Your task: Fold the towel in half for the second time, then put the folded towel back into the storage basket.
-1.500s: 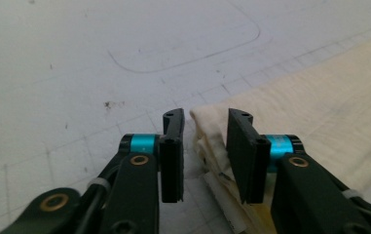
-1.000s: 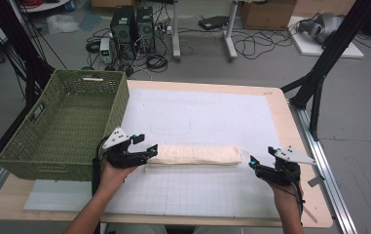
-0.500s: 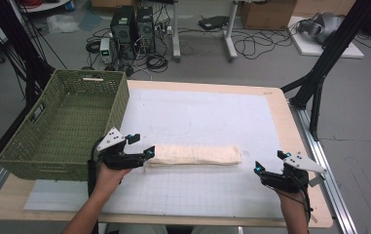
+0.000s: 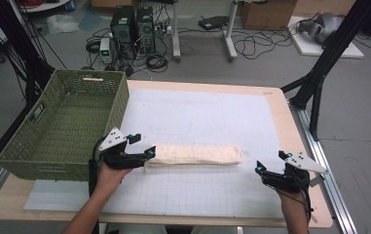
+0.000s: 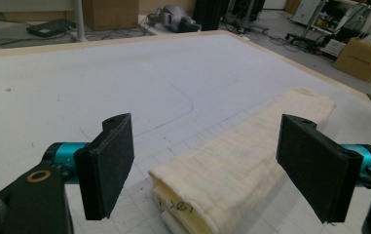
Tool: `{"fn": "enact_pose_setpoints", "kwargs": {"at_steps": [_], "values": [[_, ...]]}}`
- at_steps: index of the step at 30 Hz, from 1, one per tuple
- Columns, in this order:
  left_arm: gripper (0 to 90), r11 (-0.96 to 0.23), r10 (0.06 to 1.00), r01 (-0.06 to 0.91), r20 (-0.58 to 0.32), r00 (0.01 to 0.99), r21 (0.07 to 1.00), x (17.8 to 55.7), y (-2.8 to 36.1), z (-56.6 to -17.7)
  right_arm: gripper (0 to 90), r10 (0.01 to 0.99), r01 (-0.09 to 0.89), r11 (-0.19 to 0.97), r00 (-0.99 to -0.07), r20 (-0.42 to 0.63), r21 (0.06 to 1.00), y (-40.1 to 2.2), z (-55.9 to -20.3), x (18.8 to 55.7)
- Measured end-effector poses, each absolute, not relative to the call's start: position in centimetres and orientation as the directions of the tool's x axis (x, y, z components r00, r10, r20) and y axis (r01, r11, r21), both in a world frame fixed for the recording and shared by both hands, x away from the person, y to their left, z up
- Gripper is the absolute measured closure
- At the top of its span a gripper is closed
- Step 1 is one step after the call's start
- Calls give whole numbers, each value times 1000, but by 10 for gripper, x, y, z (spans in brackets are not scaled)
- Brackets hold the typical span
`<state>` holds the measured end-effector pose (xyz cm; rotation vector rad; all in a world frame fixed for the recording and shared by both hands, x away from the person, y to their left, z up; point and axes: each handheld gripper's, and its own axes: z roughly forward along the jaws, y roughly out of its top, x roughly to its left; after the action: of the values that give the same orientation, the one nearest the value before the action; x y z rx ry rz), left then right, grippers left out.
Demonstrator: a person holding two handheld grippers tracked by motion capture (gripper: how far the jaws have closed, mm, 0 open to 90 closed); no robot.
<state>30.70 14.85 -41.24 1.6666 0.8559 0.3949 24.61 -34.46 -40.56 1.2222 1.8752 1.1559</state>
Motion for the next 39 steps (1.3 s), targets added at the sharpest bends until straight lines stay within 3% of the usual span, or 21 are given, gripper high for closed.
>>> {"fn": "enact_pose_setpoints", "kwargs": {"at_steps": [17,24,30,39], "values": [[233,-94,735,349,-171,656,932,309,144,-417,116,917,392,195,-397,-26,899,-342,-407,249],[300,-155,782,437,-160,602,886,319,135,-430,116,913,400,203,-407,-25,894,-339,-408,249],[323,-183,806,559,-203,557,809,332,130,-444,116,908,403,213,-417,-28,890,-335,-409,249],[383,-260,813,568,-141,566,781,332,123,-450,116,898,406,234,-438,-36,884,-328,-410,251]]}}
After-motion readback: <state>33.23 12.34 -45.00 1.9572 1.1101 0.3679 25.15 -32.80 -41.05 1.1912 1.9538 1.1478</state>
